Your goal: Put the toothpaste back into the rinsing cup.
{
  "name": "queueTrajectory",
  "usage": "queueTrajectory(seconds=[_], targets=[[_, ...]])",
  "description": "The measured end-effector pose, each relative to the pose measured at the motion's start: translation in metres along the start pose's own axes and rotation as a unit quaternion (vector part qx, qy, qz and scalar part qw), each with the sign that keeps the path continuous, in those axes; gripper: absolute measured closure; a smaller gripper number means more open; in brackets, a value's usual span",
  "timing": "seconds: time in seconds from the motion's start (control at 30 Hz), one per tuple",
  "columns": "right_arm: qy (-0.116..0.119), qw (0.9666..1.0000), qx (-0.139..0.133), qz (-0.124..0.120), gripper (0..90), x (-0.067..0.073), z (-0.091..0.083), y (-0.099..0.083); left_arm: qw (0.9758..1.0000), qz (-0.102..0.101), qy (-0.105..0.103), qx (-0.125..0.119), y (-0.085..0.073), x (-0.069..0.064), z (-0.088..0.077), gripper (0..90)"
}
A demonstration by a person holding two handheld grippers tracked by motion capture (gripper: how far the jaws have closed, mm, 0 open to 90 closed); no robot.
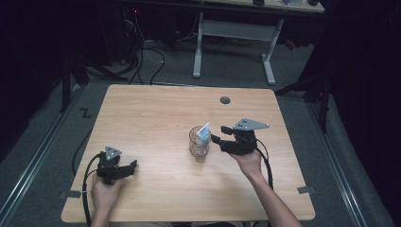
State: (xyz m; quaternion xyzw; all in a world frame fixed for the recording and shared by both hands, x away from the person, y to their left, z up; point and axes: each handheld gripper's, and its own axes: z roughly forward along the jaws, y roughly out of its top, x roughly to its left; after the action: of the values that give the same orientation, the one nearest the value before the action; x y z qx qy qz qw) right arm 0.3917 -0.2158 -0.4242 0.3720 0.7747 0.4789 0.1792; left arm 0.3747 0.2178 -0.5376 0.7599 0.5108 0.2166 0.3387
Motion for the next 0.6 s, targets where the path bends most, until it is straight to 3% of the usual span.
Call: queueTrajectory(seconds=[0.6], targets=[[-0.015,0.9996,-0.017,0.017,43.1,-0.011,-0.020,-0.004,1.0000,0.000,0.000,0.000,0.000,0.000,0.000,21.6]])
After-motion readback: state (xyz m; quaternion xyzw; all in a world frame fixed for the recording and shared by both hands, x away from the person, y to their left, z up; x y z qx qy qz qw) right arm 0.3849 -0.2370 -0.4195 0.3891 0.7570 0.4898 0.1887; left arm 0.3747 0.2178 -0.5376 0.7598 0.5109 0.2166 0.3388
